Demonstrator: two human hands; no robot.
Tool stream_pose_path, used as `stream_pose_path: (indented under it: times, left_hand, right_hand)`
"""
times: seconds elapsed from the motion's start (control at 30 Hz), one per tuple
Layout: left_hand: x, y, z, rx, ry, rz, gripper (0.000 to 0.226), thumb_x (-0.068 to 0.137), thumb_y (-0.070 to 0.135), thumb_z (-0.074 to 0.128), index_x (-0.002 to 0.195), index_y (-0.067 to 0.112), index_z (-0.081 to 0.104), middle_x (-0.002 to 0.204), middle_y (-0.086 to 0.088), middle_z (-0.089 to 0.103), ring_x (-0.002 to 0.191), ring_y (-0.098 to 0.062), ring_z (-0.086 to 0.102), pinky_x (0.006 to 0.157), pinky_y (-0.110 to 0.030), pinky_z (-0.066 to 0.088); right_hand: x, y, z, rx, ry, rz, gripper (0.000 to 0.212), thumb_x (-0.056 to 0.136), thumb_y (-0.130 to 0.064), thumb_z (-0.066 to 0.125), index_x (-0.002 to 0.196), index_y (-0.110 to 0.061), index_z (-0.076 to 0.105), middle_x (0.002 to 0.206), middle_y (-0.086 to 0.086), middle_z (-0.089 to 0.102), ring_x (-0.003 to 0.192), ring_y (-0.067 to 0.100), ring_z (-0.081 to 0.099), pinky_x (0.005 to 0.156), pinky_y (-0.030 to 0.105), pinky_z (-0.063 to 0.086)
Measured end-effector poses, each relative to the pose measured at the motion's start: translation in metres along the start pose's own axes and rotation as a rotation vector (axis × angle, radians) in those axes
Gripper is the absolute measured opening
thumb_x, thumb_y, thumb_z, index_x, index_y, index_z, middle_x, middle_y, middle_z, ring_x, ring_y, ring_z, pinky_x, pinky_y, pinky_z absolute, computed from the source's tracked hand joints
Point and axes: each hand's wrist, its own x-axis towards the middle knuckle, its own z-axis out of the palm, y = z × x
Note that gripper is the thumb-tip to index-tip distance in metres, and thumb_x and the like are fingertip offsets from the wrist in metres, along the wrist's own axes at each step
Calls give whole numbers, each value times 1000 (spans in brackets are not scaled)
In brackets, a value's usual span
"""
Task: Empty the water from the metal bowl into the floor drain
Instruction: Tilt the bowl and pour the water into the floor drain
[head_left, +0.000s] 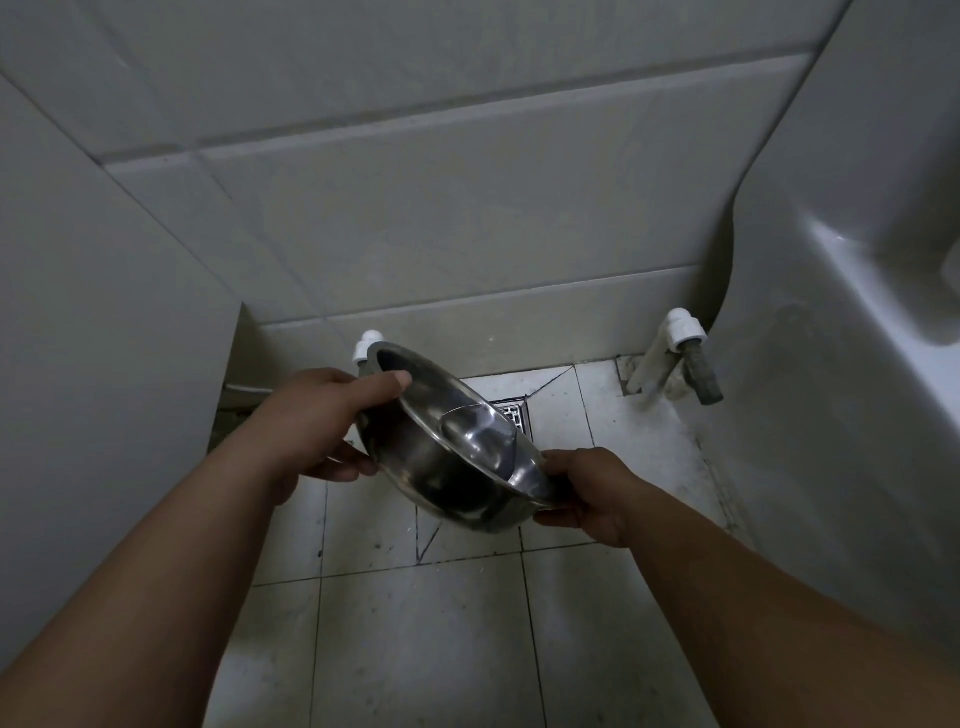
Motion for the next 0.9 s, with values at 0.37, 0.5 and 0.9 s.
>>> stream_pose_path:
  times: [0.37,0.5,0.9]
  left_hand:
    - [-4,24,0,76,28,-14,51,83,57,76,105,11,69,107,-13,70,62,-36,79,44,-28,57]
    - [-4,30,-1,96,32,-24,55,84,56,75,109,8,67,106,-8,66,67,-40,80,53,-34,61]
    - [-4,37,-1,158,44,-21,64,81,62,74,113,7,67,105,-9,66,65,-36,80,52,-32,62]
  right_hand:
    - [0,3,5,2,-61,4,20,98,-8,57,106,-2,74,83,14,82,71,27,80,61,36,63]
    - [0,3,7,11,-81,5,20,99,-8,57,108,-2,74,83,14,82,71,27,80,61,36,63]
    - [1,5,10,55,-98,20,23,100,-6,55,112,0,74,81,14,80,66,25,78,61,36,62]
